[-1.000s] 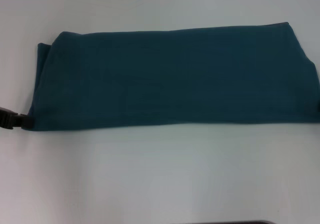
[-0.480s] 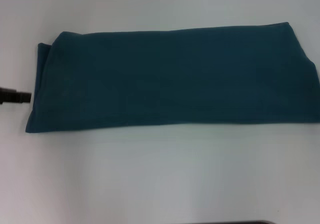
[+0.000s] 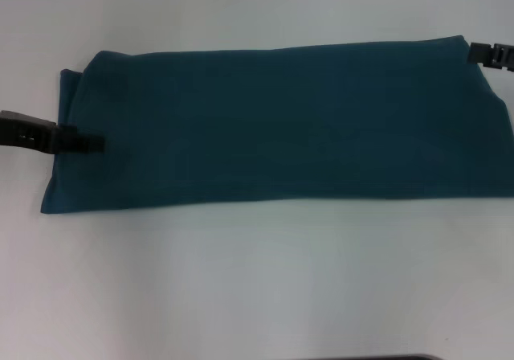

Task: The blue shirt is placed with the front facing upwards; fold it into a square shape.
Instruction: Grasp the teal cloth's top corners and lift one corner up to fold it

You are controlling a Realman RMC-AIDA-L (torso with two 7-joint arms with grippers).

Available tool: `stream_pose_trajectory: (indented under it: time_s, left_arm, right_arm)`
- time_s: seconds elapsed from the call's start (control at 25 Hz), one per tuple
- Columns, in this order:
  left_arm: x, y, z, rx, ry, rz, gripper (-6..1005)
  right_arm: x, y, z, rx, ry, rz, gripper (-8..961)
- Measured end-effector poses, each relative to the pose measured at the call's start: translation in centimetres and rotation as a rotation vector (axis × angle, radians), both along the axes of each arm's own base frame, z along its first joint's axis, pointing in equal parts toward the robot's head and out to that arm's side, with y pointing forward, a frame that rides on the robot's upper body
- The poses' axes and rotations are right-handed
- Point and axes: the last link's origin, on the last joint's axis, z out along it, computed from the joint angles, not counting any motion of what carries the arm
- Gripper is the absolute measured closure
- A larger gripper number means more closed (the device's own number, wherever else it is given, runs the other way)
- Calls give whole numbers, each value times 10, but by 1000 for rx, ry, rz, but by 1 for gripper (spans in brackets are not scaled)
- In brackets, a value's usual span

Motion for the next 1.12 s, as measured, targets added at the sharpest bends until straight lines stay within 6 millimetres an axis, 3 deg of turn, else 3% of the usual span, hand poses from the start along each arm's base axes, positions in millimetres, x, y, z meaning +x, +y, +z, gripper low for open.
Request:
stream_pose_trajectory:
  time_s: [0.76, 1.12]
  left_arm:
    - [-8, 6, -8, 38, 3, 44, 418]
    - [-10, 7, -28, -6, 35, 52, 417]
  right_arm:
    - [-13, 10, -12, 28, 50, 28, 208]
    - [-19, 15, -18, 16, 51, 52, 215]
